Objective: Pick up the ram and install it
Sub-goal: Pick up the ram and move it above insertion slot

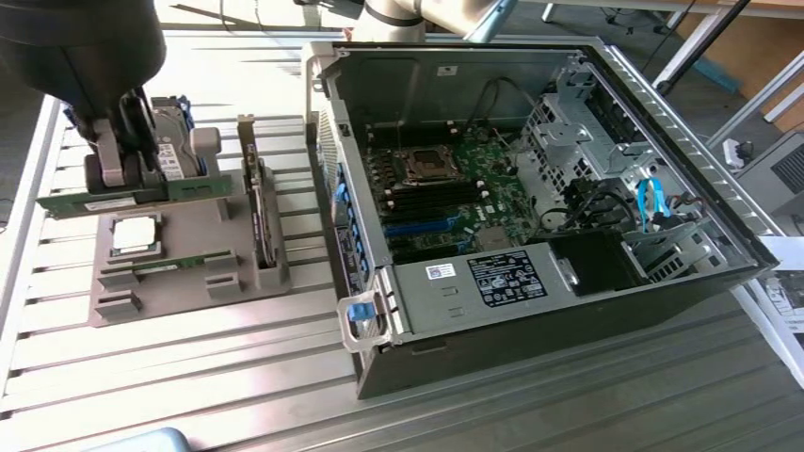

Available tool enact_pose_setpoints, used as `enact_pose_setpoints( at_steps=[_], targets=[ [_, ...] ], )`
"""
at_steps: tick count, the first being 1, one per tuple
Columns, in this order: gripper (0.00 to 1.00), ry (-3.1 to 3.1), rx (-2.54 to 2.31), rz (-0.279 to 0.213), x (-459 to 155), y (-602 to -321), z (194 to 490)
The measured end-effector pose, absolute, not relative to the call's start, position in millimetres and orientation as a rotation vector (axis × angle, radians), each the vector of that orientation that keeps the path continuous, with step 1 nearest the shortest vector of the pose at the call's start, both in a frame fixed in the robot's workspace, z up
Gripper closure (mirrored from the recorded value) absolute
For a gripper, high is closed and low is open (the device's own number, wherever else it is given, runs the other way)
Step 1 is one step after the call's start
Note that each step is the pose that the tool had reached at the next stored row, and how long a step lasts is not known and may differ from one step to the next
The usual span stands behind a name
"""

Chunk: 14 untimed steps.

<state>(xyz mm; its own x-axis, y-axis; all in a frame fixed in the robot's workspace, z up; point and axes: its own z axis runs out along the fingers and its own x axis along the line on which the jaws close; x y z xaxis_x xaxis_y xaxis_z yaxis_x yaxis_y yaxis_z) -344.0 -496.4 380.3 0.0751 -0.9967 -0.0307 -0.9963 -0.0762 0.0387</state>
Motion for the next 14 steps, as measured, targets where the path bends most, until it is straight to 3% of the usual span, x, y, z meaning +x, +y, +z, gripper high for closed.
enact_pose_setpoints(
  at_steps=[14],
  targets=[
    [0.86, -2.13, 2.298, -0.076, -316, -496, 380]
  ],
)
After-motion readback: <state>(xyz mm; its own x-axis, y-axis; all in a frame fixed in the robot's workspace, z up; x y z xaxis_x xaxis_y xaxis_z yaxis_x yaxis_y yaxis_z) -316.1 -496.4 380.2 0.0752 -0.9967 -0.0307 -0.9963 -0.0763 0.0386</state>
